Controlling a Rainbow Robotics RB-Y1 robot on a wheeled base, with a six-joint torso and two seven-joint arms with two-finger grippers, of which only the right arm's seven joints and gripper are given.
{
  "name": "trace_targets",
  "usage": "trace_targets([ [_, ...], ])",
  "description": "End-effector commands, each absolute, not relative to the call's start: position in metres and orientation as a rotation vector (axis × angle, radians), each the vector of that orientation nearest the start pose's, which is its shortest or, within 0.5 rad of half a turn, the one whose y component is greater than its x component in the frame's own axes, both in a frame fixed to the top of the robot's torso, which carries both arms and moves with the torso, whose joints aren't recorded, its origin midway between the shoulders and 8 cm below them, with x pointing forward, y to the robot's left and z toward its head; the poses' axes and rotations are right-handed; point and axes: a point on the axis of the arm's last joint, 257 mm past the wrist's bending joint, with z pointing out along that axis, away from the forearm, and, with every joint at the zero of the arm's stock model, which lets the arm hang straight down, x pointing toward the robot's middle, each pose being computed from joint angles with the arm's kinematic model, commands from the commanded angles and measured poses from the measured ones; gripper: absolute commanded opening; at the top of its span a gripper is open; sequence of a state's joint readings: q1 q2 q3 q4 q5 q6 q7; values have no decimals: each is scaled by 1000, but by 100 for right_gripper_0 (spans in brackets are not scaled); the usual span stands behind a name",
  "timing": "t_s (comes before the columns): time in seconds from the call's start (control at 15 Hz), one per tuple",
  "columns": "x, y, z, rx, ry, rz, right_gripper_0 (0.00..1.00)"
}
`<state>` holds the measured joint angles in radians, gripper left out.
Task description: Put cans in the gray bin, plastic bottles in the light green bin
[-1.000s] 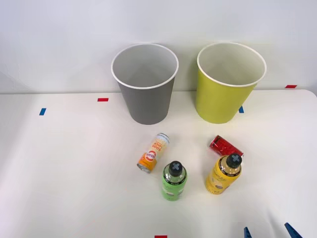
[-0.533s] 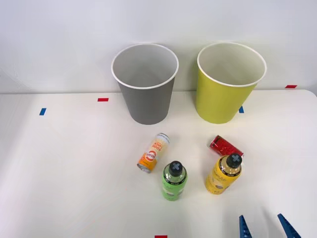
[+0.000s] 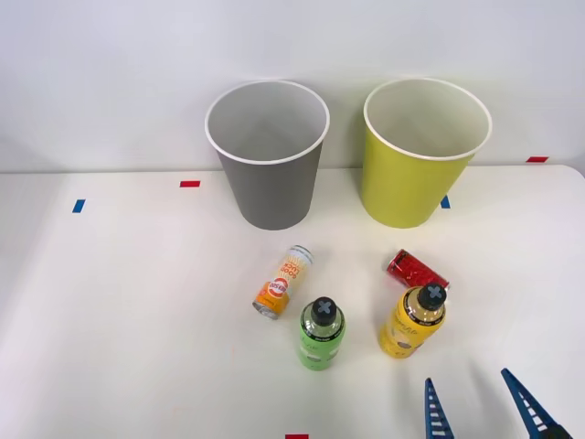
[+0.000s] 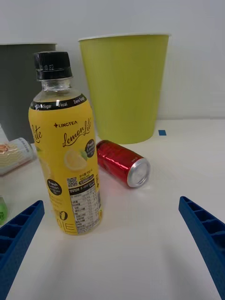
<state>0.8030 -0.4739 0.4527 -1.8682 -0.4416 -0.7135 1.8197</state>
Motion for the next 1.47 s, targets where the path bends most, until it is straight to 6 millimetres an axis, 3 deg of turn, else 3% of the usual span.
trace_targets([
  [0.07, 268, -216, -263, -81, 1484, 136, 100],
  [0.27, 286, -210, -261, -110, 1480, 153, 100],
  [0.6, 311, -174, -257, -142, 1477, 249, 100],
  [0.87, 339, -158, -252, -182, 1478, 276, 100],
  [1.07, 361, -152, -246, -191, 1481, 275, 100],
  [1.47, 374, -149, -240, -195, 1471, 264, 100],
])
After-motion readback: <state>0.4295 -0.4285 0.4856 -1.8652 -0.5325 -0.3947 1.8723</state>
